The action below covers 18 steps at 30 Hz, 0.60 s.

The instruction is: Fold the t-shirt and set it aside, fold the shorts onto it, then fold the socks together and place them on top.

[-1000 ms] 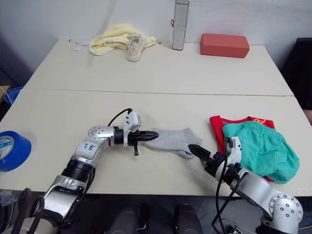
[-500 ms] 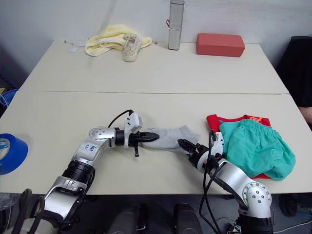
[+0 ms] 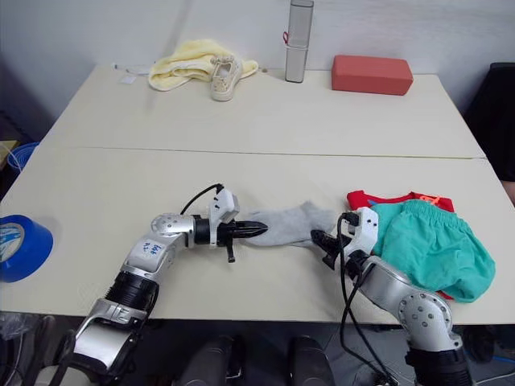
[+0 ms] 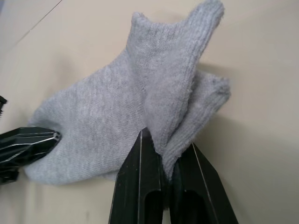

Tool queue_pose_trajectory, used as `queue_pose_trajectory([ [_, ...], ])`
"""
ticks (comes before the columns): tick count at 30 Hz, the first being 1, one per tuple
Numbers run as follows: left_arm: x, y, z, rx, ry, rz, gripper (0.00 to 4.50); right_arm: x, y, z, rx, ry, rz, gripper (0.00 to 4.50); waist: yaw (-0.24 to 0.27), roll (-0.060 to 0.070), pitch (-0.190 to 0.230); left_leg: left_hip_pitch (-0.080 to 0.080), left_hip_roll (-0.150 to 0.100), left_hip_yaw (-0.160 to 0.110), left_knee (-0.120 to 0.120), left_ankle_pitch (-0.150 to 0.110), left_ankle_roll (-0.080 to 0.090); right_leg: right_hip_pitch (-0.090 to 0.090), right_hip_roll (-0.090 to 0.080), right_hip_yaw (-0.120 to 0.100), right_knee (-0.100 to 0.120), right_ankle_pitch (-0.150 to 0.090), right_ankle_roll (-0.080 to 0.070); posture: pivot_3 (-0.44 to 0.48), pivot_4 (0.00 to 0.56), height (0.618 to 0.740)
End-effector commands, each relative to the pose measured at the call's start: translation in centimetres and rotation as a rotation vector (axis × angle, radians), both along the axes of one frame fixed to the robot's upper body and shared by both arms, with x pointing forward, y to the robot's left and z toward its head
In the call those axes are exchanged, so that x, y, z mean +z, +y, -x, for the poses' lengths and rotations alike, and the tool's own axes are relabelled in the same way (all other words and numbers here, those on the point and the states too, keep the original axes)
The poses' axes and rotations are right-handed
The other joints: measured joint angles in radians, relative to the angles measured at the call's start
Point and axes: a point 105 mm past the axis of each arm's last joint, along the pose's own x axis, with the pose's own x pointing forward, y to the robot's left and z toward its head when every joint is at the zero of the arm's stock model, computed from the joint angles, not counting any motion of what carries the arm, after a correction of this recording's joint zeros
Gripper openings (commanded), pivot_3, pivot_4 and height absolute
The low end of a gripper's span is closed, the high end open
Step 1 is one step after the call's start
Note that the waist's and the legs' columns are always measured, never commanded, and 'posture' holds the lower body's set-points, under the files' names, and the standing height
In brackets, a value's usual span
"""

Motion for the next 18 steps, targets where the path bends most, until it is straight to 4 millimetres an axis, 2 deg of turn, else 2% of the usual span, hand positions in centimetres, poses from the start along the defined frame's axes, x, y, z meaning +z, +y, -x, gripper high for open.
queue_pose_trajectory([
  [1, 1.7, -0.2, 0.3, 0.011, -0.007, 0.066, 0.00, 2.1, 0.1, -0.1, 0.052, -0.151, 0.136, 0.02, 0.002, 0.000, 0.000, 0.000, 0.000, 0.000, 0.000, 0.000, 0.000, 0.000, 0.000, 0.000, 0.000, 0.000, 0.000, 0.000, 0.150, 0.740],
  [4, 2.8, -0.5, 0.8, -0.022, -0.016, 0.103, 0.00, 1.8, -0.2, 0.0, 0.056, -0.152, 0.158, 0.02, 0.004, 0.000, 0.000, 0.000, 0.000, 0.000, 0.000, 0.000, 0.000, -0.001, 0.000, 0.000, 0.000, 0.000, 0.000, 0.000, 0.150, 0.740],
  [9, 3.9, -1.8, 0.1, -0.014, -0.050, 0.136, 0.00, 1.5, -0.3, 0.2, 0.089, -0.176, 0.232, 0.02, 0.008, 0.000, 0.000, -0.001, 0.000, 0.000, 0.001, 0.000, 0.000, 0.000, 0.000, 0.000, 0.000, 0.000, 0.000, 0.000, 0.150, 0.740],
  [12, 3.2, -2.8, 0.2, -0.038, -0.051, 0.122, 0.00, 1.6, -0.6, 0.1, 0.094, -0.194, 0.266, 0.02, 0.009, 0.000, 0.000, -0.001, 0.000, 0.000, 0.001, 0.000, 0.000, 0.000, 0.000, 0.000, 0.000, 0.000, 0.000, 0.000, 0.150, 0.740],
  [15, 1.7, -4.0, 0.2, -0.048, -0.043, 0.083, 0.00, 2.1, -0.8, 0.1, 0.091, -0.230, 0.297, 0.02, 0.009, 0.000, 0.000, 0.000, 0.000, 0.001, 0.001, 0.000, 0.000, 0.000, 0.000, -0.001, 0.000, 0.000, 0.000, 0.000, 0.150, 0.740],
  [18, 0.2, -4.3, -0.5, -0.004, -0.037, 0.020, 0.00, 2.6, -0.9, 0.0, 0.099, -0.277, 0.347, 0.02, 0.009, 0.000, 0.000, -0.001, 0.000, 0.001, 0.001, 0.000, 0.000, 0.000, 0.001, -0.001, 0.000, 0.000, 0.000, 0.000, 0.150, 0.740],
])
